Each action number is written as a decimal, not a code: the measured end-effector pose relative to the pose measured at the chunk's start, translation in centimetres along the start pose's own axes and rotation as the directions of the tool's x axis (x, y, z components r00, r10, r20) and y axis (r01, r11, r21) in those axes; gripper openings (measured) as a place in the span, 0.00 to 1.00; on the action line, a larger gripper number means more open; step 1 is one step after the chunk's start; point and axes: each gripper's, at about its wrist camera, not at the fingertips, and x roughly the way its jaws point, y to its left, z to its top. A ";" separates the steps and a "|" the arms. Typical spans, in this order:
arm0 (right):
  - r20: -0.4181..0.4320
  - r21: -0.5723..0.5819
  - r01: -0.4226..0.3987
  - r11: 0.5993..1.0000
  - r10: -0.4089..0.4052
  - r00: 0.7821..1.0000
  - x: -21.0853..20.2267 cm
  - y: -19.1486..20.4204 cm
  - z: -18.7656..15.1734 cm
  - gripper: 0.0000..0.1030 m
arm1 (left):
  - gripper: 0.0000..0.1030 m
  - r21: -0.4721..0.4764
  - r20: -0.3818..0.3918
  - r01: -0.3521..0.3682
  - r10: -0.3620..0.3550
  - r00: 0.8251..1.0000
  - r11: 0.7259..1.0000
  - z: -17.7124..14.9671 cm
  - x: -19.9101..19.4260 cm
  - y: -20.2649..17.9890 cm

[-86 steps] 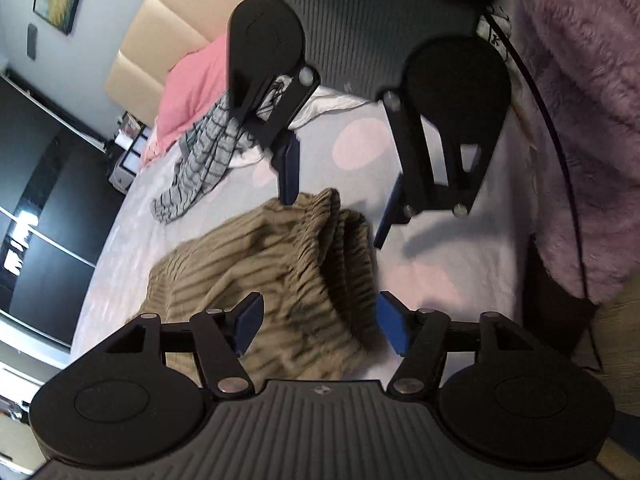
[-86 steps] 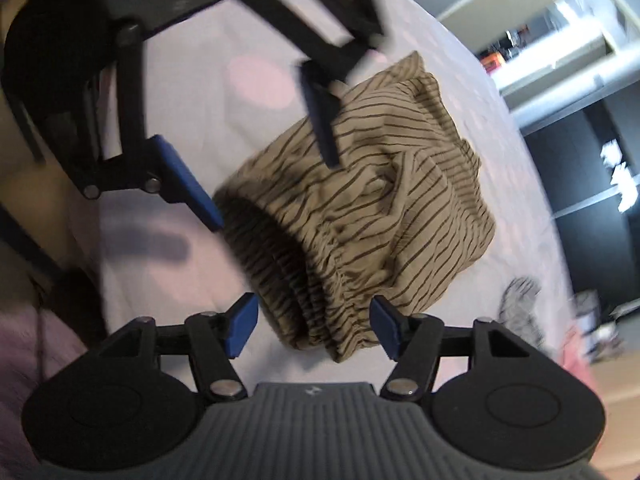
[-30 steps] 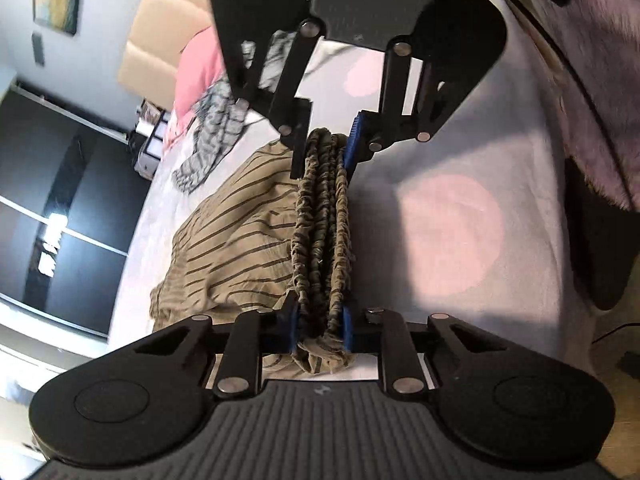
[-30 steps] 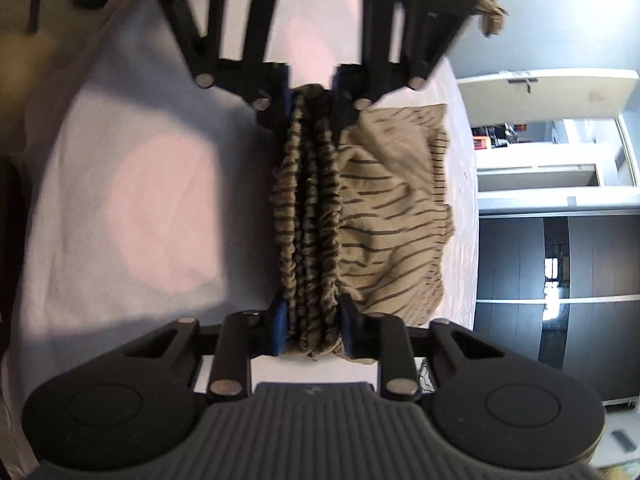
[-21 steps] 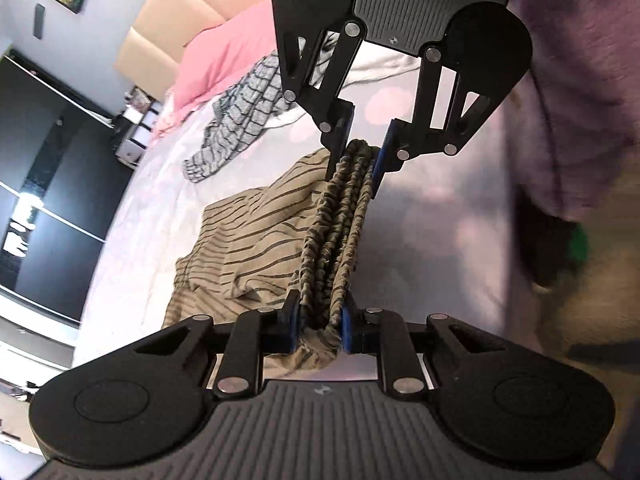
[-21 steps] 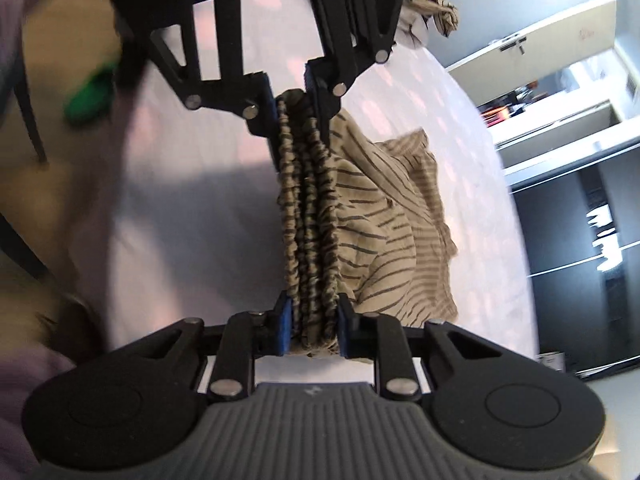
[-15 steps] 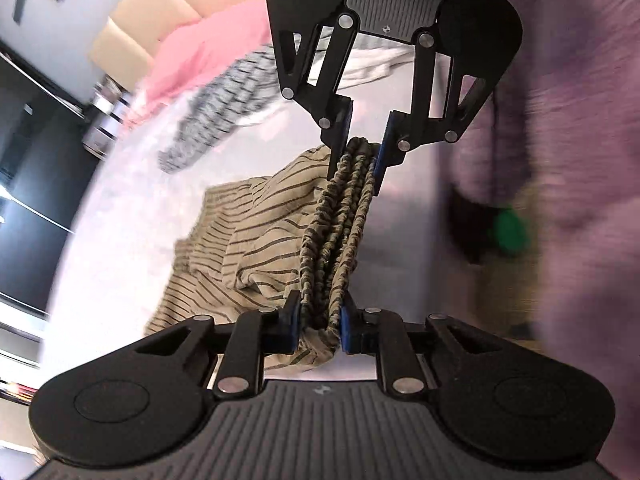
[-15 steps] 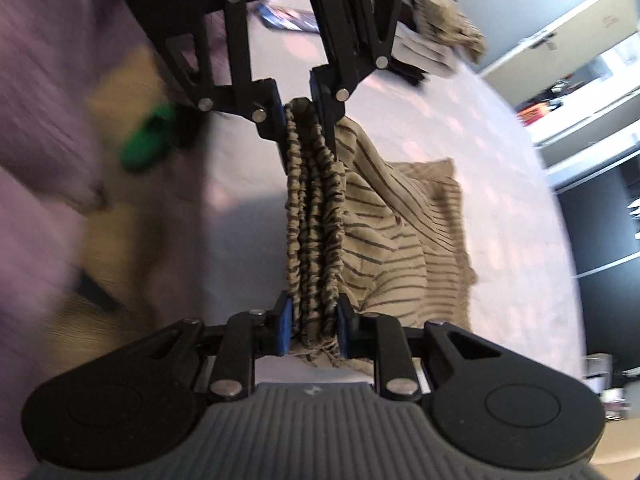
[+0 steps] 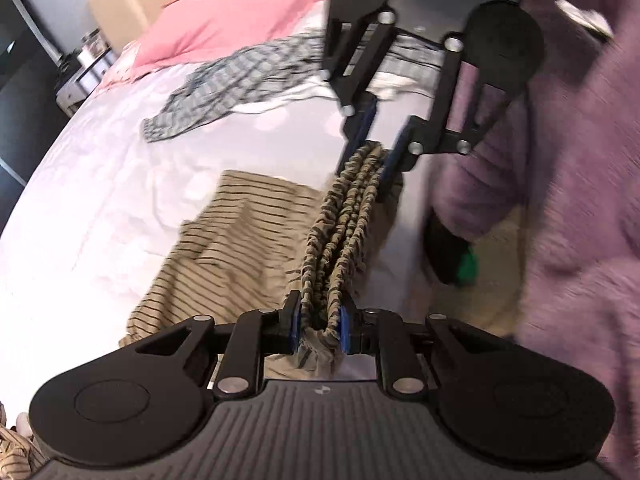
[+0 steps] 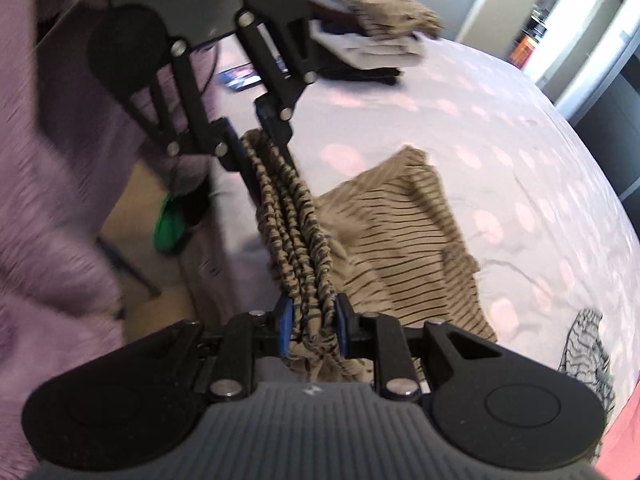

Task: Fold clothes
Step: 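Lift the waistband with both tools and fold it over toward the legs, then open both tools and release the folded trousers onto the bed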

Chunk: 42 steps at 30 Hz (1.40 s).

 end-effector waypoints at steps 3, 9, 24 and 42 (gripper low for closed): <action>0.013 0.079 0.002 0.997 -0.003 1.000 0.8 -3.7 0.1 0.23 | 0.15 -0.051 0.011 0.007 -0.006 1.000 0.999 0.6 1.0 4.1; -0.016 0.198 -0.010 0.980 0.014 1.000 5.6 -11.9 0.3 0.23 | 0.15 -0.130 -0.034 0.011 -0.016 0.999 0.991 2.0 5.7 11.9; -0.119 0.397 0.012 0.918 0.039 0.992 19.8 -20.5 -1.3 0.35 | 0.18 -0.299 -0.119 0.036 -0.075 0.990 0.954 0.6 17.8 20.7; 0.004 0.679 0.076 0.731 -0.107 0.994 12.3 -18.3 -2.6 0.53 | 0.45 -0.544 -0.072 -0.108 0.082 0.994 0.832 -2.1 8.1 17.5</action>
